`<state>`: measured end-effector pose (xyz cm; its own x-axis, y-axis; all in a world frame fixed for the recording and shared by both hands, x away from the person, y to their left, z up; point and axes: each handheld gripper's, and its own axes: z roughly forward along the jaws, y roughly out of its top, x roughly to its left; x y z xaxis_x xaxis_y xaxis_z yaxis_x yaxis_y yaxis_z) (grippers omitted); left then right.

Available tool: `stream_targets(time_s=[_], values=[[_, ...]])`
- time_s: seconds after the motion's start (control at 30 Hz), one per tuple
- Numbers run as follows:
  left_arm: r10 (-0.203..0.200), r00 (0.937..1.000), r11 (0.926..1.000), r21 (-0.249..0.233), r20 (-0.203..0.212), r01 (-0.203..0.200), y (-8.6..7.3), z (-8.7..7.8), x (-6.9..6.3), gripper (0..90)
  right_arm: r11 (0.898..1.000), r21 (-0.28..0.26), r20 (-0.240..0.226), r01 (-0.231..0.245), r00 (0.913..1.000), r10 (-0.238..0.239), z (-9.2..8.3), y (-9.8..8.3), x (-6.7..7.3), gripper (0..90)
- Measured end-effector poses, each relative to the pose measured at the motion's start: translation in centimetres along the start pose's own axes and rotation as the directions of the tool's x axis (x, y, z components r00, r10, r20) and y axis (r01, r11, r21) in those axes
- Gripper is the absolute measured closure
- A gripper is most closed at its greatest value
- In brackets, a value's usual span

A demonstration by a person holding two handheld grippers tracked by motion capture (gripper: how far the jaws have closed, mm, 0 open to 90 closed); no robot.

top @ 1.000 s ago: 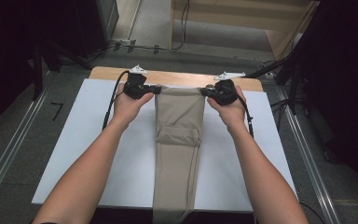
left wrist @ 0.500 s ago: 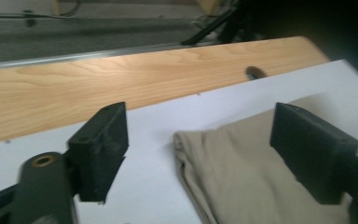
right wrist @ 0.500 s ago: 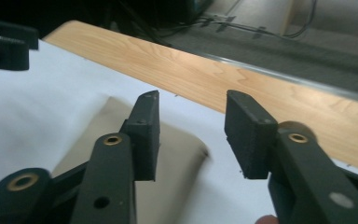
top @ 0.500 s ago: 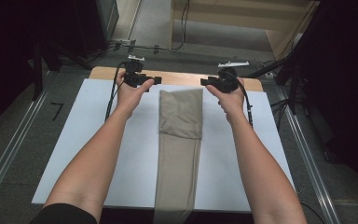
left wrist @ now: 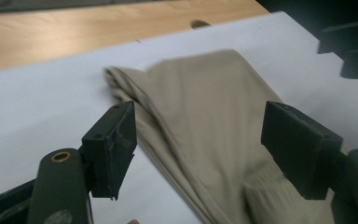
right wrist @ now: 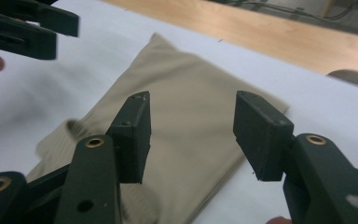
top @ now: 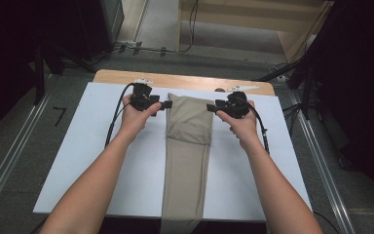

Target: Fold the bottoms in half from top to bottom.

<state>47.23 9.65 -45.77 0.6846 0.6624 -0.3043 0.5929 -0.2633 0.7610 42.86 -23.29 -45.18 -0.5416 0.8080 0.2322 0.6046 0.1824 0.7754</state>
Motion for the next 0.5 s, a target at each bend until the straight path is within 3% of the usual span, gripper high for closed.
stream_targets(time_s=[0.1, 0.23, 0.5], values=[[0.016, 0.9994, 0.9999, 0.005, 0.032, -0.016, -1.7, 0.2, -1.0, 28.3, 1.0, 0.008, -0.026, 0.006, 0.9996, -0.006, -0.2, -1.3, 0.9, 45.2], [0.074, 0.9965, 0.9948, 0.067, 0.04, -0.077, -4.0, 0.9, -2.2, 28.8, 1.0, 0.023, -0.073, -0.003, 0.9973, 0.005, -0.4, -3.0, 1.8, 42.6], [0.079, 0.9932, 0.9948, 0.057, 0.086, -0.084, -5.9, 0.8, -3.1, 34.6, 0.996, 0.084, -0.109, -0.004, 0.994, 0.013, 0.3, -6.2, 2.9, 39.6]])
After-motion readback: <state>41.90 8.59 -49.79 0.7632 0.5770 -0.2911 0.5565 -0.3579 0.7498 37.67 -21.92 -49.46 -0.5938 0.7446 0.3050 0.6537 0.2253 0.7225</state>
